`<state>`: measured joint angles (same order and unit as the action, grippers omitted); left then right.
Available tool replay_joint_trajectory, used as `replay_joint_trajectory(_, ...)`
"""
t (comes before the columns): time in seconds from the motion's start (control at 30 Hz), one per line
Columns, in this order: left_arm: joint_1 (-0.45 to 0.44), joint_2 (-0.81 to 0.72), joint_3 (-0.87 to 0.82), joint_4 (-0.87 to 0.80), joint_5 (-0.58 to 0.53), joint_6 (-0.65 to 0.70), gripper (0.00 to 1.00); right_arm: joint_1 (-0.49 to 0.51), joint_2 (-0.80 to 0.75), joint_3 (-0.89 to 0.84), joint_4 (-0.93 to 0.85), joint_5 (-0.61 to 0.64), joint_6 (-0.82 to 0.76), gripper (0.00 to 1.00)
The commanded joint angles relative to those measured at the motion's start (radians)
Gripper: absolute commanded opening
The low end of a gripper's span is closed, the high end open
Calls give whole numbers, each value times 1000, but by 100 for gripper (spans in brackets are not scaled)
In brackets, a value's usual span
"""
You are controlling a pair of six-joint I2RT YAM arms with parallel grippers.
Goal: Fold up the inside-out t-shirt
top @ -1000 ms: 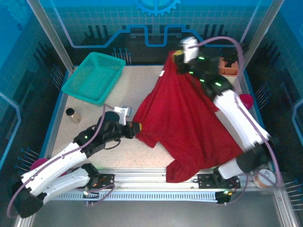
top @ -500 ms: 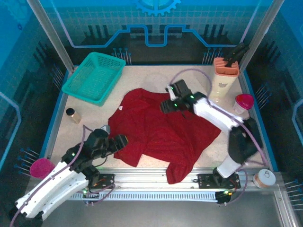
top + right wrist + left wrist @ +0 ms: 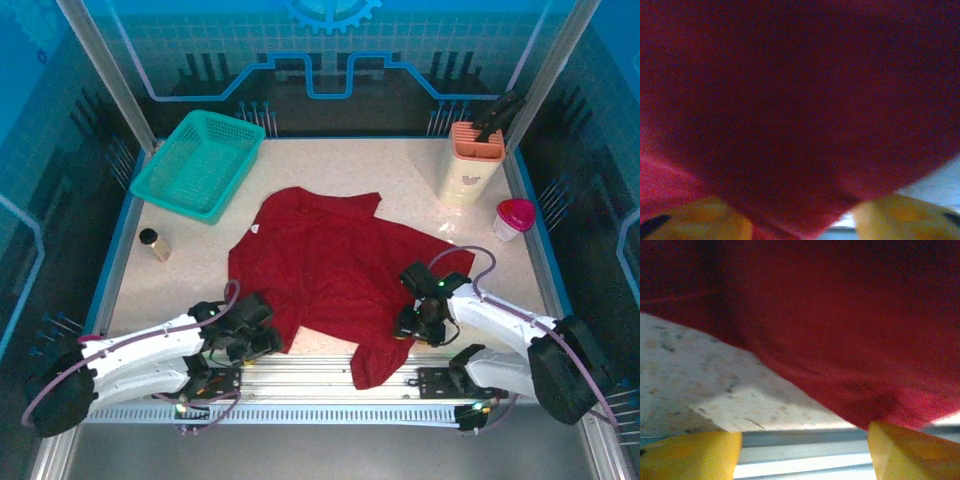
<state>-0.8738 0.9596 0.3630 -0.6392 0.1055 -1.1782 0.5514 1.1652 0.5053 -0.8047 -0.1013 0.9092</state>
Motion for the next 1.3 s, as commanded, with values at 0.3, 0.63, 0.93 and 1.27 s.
replay_joint_trajectory(0.3,206,-45,334,-63,-174,226,0,-113,270,549,145,145,-359,0)
replay_joint_trajectory(0.63,194,10,285,-32,17,285,66,-167,278,539,46,84,-365,63)
replay_joint_trajectory(0.93,-137,196,110,145,-111,3,73,-242,98,227,147,17,-472,57)
replay_joint_trajectory(1.27,-130,355,161,200,-225,25,2,-361,234,348,326,-91,-528,59)
